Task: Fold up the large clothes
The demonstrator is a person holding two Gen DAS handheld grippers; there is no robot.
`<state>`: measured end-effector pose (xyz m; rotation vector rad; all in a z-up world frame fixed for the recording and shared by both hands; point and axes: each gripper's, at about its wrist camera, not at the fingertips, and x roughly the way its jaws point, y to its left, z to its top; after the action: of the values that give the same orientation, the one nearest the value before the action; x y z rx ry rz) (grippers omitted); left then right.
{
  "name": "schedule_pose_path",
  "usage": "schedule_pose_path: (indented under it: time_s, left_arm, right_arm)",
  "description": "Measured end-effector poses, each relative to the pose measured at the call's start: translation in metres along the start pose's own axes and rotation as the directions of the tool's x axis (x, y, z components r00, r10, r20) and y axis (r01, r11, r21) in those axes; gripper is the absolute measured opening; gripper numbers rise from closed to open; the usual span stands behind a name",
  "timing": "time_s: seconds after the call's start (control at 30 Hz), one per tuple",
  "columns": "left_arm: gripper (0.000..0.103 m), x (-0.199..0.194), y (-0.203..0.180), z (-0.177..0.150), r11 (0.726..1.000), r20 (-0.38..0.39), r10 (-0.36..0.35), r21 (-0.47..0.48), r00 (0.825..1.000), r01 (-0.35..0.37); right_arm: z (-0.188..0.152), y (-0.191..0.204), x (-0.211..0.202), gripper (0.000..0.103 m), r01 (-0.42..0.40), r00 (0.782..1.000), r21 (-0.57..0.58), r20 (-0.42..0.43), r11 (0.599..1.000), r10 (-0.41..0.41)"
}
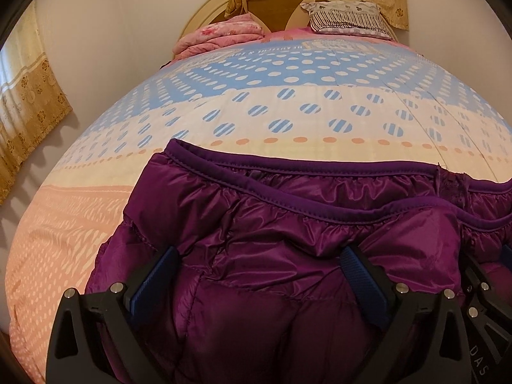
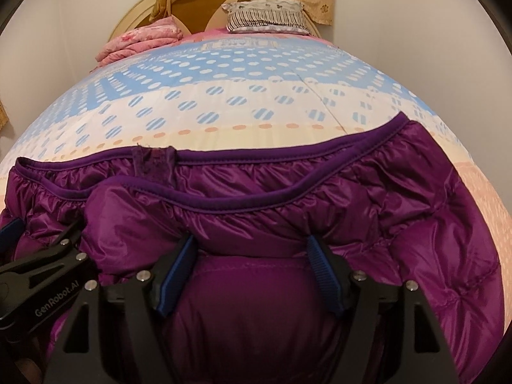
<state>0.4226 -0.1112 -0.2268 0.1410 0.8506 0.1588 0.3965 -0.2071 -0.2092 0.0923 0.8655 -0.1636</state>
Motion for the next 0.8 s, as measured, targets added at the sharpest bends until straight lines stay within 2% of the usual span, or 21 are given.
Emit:
schedule_pose_path:
  time_s: [0.1,0.2,0.27,0.3,0.37,0.4,0.5,0.57,0.6,0.67,0.8]
  left_arm:
    - [0.102,0.001,0.001,0.003,1.000,-0.019,-0.011,0.000,1.000,0.011]
    - [0.102,-0.014,0.014,0.007,0.996,-0.057,-0.090,-0.002,0.994,0.091]
    - [0.102,-0.043,0.033,0.001,0.989,-0.009,-0.149,-0.026,0.989,0.148]
    - [0.102,-0.057,0.043,-0.005,0.987,0.025,-0.158,-0.027,0.987,0.158]
    - [0.102,-0.068,0.057,-0.019,0.989,0.053,-0.138,-0.051,0.989,0.141]
    - [0.102,-0.068,0.062,-0.026,0.988,0.052,-0.137,-0.065,0.989,0.140]
    - [0.102,-0.059,0.066,-0.047,0.992,0.051,-0.093,-0.085,0.994,0.097]
    - [0.102,-0.049,0.061,-0.055,0.994,0.032,-0.077,-0.070,0.997,0.079]
    - [0.102,-0.048,0.059,-0.059,0.995,0.045,-0.071,-0.066,0.996,0.074]
    - [0.102,-0.047,0.054,-0.062,0.997,0.073,-0.048,-0.061,0.996,0.052]
    - [0.102,-0.043,0.048,-0.065,0.998,0.066,-0.030,-0.056,0.997,0.033]
  right_arm:
    - [0.000,0.002,0.000,0.075,0.007,1.000,-0.007,-0.008,1.000,-0.007]
    - [0.002,0.001,-0.013,0.074,-0.022,0.999,-0.003,-0.025,1.000,0.022]
    - [0.000,0.004,-0.039,0.074,-0.066,0.998,0.022,0.022,0.998,0.066]
    - [-0.004,0.007,-0.056,0.074,-0.074,0.995,-0.001,0.061,0.997,0.074]
    - [-0.018,0.015,-0.082,0.076,-0.067,0.990,-0.048,0.120,0.997,0.072]
    - [-0.024,0.018,-0.084,0.076,-0.068,0.990,-0.050,0.118,0.996,0.073]
    - [-0.048,0.025,-0.073,0.076,-0.050,0.995,-0.057,0.080,0.997,0.054]
    - [-0.058,0.029,-0.069,0.076,-0.022,0.994,-0.093,0.101,0.995,0.032]
    - [-0.063,0.031,-0.067,0.077,-0.013,0.993,-0.105,0.114,0.994,0.025]
    - [-0.064,0.029,-0.062,0.078,-0.016,0.995,-0.104,0.101,0.994,0.026]
    - [-0.063,0.028,-0.056,0.082,-0.005,0.997,-0.104,0.073,0.995,0.013]
